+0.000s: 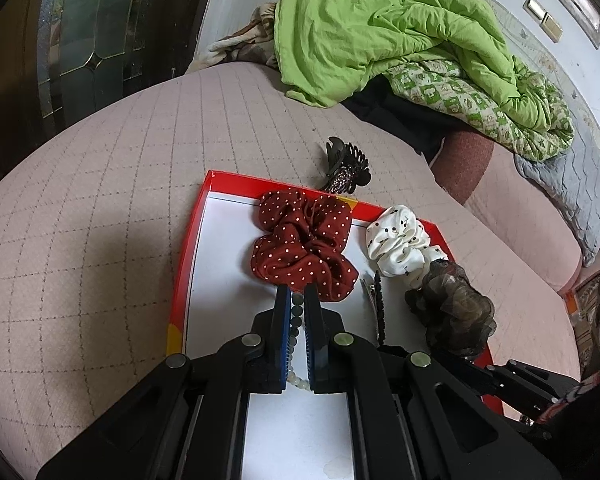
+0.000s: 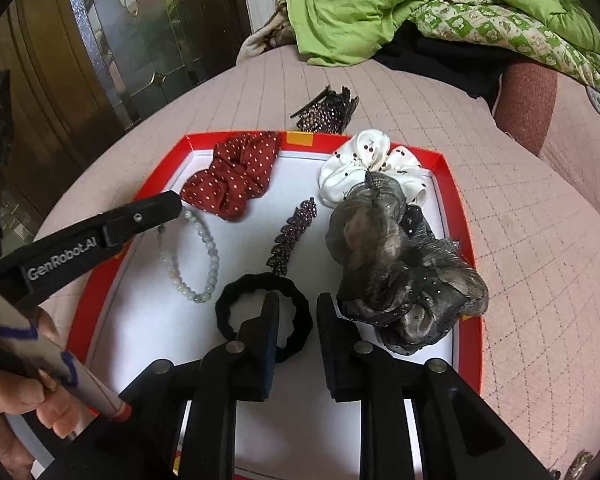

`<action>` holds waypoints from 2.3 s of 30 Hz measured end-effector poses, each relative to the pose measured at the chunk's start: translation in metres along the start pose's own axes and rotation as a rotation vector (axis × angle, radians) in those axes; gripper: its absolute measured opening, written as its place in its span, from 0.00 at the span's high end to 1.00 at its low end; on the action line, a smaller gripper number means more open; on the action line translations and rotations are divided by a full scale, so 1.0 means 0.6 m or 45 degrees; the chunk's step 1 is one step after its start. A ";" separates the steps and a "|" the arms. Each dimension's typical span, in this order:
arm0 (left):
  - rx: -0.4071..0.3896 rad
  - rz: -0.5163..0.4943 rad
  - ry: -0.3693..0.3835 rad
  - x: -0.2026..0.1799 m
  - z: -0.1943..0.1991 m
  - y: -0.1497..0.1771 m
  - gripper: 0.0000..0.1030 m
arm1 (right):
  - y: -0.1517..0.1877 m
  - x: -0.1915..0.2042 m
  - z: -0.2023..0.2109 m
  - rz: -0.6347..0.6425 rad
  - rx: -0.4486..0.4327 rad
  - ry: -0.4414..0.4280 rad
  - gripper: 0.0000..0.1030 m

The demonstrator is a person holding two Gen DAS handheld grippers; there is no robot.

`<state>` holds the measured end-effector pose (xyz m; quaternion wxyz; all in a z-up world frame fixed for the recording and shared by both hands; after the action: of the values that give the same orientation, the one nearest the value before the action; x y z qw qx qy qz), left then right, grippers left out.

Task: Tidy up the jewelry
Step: 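Open the left gripper over the tray while the right gripper releases the hair tie, then move both grippers back to the remaining jewelry on the bed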

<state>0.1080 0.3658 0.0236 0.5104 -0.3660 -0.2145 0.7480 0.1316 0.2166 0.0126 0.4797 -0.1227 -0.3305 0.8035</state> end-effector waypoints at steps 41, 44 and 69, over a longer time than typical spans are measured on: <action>-0.073 -0.450 0.312 -0.369 0.113 0.196 0.76 | 0.274 -0.473 0.372 -0.769 -0.411 0.197 0.79; -0.032 -0.483 0.342 -0.398 0.112 0.222 0.76 | 0.284 -0.495 0.389 -0.812 -0.428 0.201 0.79; 0.156 -0.657 0.445 -0.538 0.115 0.345 0.70 | 0.363 -0.536 0.308 -0.912 -0.137 0.114 0.80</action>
<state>-0.0025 -0.0076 0.0301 0.7336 -0.3911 -0.1639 0.5310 0.0501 -0.2040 -0.0284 0.7375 -0.0595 -0.3730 0.5598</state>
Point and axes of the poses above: each gripper's, at about its wrist camera, not at the fingertips, and z roughly against the way its jaws point, x to its left, y to its underside, the point moved 5 cm from there along -z, roughly the way its jaws point, and after that the axes turned 6 degrees about -x, right-handed, at the moved point
